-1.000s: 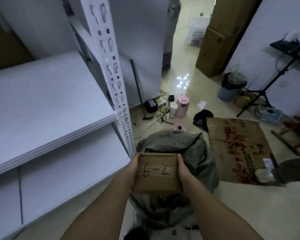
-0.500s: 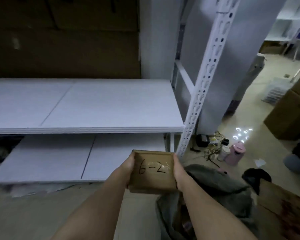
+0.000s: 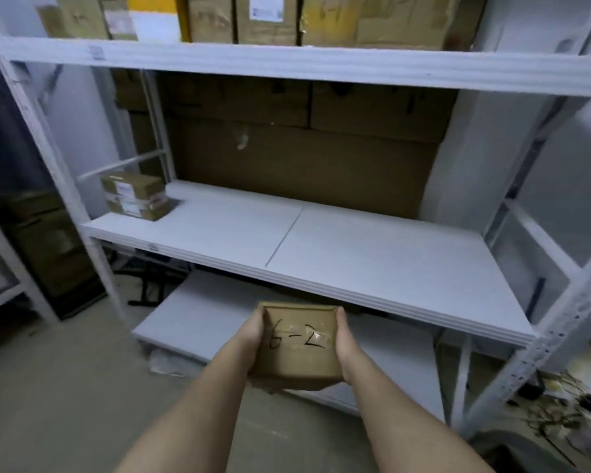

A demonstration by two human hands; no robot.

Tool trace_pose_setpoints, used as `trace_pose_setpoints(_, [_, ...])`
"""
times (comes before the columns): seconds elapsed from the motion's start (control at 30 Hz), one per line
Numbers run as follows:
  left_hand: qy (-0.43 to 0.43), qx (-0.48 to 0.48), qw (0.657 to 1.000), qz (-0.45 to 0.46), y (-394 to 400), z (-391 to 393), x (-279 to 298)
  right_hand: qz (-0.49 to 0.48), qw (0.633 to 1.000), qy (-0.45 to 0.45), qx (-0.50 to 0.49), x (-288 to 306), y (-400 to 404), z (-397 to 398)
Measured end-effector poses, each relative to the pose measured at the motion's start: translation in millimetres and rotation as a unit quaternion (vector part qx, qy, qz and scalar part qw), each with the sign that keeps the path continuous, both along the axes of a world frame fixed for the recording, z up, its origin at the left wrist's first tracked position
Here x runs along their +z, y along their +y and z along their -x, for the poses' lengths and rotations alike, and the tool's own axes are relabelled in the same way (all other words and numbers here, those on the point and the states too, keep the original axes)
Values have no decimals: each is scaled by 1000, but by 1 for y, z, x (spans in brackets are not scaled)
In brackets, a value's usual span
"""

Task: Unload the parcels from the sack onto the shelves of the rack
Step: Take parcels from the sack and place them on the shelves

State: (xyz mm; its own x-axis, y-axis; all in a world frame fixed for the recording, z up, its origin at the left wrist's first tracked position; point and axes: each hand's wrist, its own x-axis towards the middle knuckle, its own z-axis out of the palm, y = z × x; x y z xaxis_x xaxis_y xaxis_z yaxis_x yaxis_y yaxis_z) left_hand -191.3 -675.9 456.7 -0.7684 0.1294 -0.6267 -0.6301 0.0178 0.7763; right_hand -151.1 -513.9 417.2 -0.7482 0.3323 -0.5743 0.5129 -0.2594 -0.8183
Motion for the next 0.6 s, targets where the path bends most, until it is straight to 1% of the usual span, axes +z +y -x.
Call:
trace_pose_setpoints(0.07, [8,22,1000,-12,-43,17,6,2,1000,21,4,-4,-41,26])
trace_pose_setpoints(0.2, [37,84,996,-3,-119,44,24,-6,999,41,26,-17,-110,80])
trace_pose_setpoints(0.27, [49,107,993,2,-150,58,30,-11,998,55,33,-4,-142,97])
trace_pose_setpoints(0.4, [72,153,986,-2,-205,87,46,-5,994,91,58,49,-211,120])
trace_pose_setpoints(0.47, [91,171,981,21,-232,123,30,-4,991,118,61,57,-232,142])
trace_pose_setpoints(0.53, [120,185,973,61,-264,188,-17,-13,988,144,58,58,-250,168])
trace_pose_setpoints(0.57, [121,189,972,69,-281,220,-37,-21,987,152,53,59,-259,182])
trace_pose_setpoints(0.6, [119,197,970,79,-291,238,-41,-27,986,158,51,58,-265,196])
